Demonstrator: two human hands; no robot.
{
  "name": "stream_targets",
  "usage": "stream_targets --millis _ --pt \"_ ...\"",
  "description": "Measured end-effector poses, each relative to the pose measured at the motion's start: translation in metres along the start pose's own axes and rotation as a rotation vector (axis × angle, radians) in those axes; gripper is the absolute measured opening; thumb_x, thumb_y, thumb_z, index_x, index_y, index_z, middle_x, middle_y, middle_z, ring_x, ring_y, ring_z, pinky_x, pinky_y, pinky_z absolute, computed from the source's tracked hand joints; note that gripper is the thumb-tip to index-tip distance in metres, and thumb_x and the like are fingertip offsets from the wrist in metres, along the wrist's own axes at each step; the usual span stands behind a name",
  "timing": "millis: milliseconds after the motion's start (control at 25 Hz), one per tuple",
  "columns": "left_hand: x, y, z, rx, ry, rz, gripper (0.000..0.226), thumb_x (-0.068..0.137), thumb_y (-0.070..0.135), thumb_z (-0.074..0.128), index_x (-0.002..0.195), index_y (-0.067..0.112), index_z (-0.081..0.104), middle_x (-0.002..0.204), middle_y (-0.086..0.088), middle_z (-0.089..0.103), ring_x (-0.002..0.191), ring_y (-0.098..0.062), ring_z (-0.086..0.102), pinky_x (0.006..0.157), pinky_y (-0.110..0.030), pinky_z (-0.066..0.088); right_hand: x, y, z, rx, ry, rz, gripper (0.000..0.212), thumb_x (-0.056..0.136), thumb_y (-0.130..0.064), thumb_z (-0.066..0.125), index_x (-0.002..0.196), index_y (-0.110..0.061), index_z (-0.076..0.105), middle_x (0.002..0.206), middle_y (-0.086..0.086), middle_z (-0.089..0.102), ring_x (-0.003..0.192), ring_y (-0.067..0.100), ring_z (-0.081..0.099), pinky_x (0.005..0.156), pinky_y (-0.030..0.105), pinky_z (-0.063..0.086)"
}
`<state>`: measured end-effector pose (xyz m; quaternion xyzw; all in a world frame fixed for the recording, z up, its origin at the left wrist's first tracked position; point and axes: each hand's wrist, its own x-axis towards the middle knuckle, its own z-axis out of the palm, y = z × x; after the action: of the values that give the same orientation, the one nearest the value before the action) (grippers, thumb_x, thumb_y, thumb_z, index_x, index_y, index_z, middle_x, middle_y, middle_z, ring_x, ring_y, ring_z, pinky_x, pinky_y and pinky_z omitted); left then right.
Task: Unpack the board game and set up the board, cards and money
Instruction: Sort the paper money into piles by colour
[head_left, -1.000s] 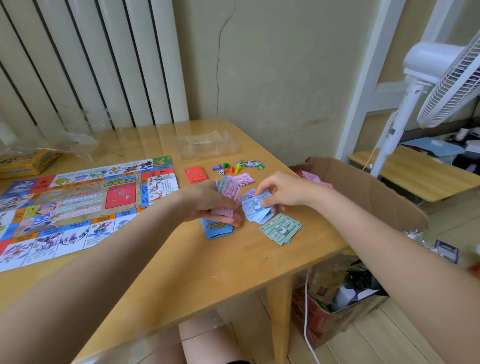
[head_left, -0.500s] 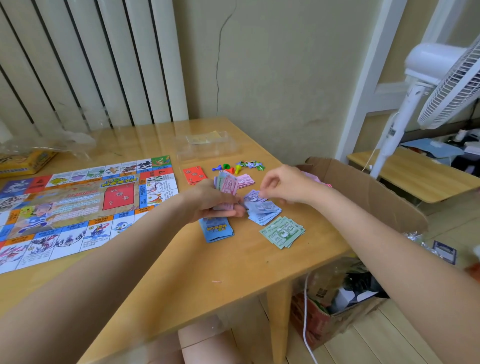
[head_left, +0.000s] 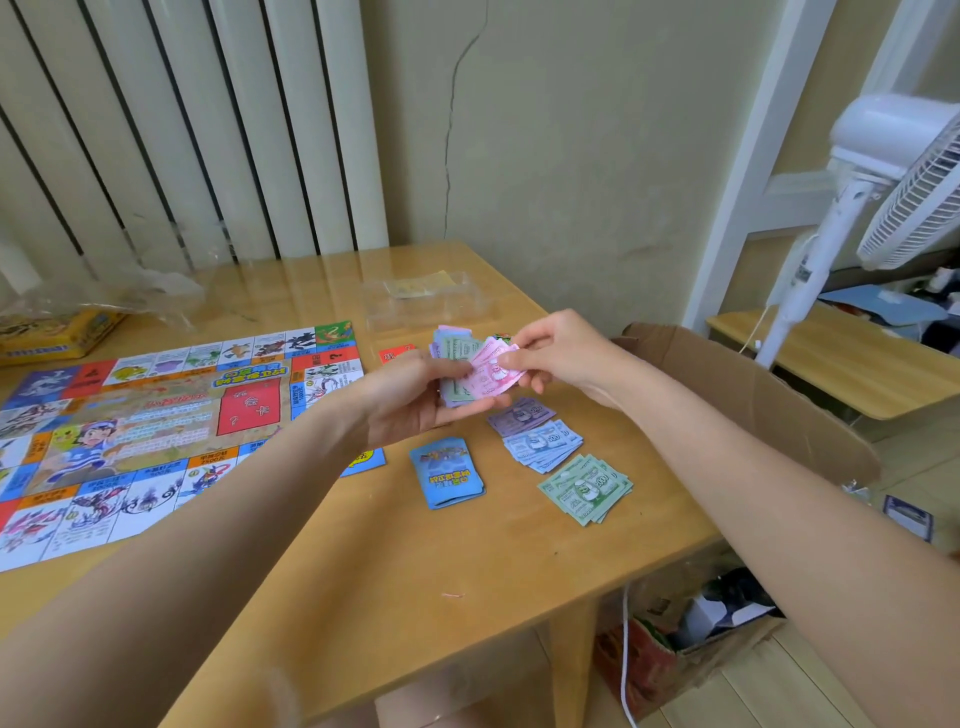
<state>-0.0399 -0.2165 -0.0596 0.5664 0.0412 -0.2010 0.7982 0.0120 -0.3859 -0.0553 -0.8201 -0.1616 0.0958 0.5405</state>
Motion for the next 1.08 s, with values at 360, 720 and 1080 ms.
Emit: stream_targets --millis 360,720,1080 --pt "0.018 0.005 -0.014 0.24 0.121 0.043 0.015 0.092 0.002 0.052 0.105 0.007 0.059 0.093 -0.009 0.068 0.074 -0.016 0.07 0.06 -0.021 0.058 0.019 0.007 0.006 0.011 -0.027 0.055 0.012 0.08 -0.002 0.07 0.086 -0.004 0.06 0.058 0.003 0.06 0.035 0.001 0.047 0.037 0.015 0.036" --pt "0.037 0.015 -0.026 0.21 0.262 0.141 0.014 0.086 -0.003 0.059 0.086 0.012 0.058 0.085 -0.005 0.065 0.075 -0.012 0.062 0.054 -0.017 0.056 0.041 0.012 0.002 0.069 -0.05 0.003 0.013 0.078 -0.002 0.071 0.082 -0.007 0.061 0.065 0.002 0.063 0.043 0.008 0.047 0.042 0.016 0.039" --pt "0.049 0.015 -0.031 0.101 0.39 0.217 0.01 0.085 0.001 0.062 0.085 0.01 0.057 0.082 -0.006 0.062 0.071 -0.015 0.059 0.046 -0.014 0.051 0.049 0.022 -0.003 0.048 -0.003 0.078 0.011 0.077 -0.007 0.073 0.081 -0.007 0.062 0.068 0.007 0.06 0.049 0.014 0.043 0.043 0.018 0.039"
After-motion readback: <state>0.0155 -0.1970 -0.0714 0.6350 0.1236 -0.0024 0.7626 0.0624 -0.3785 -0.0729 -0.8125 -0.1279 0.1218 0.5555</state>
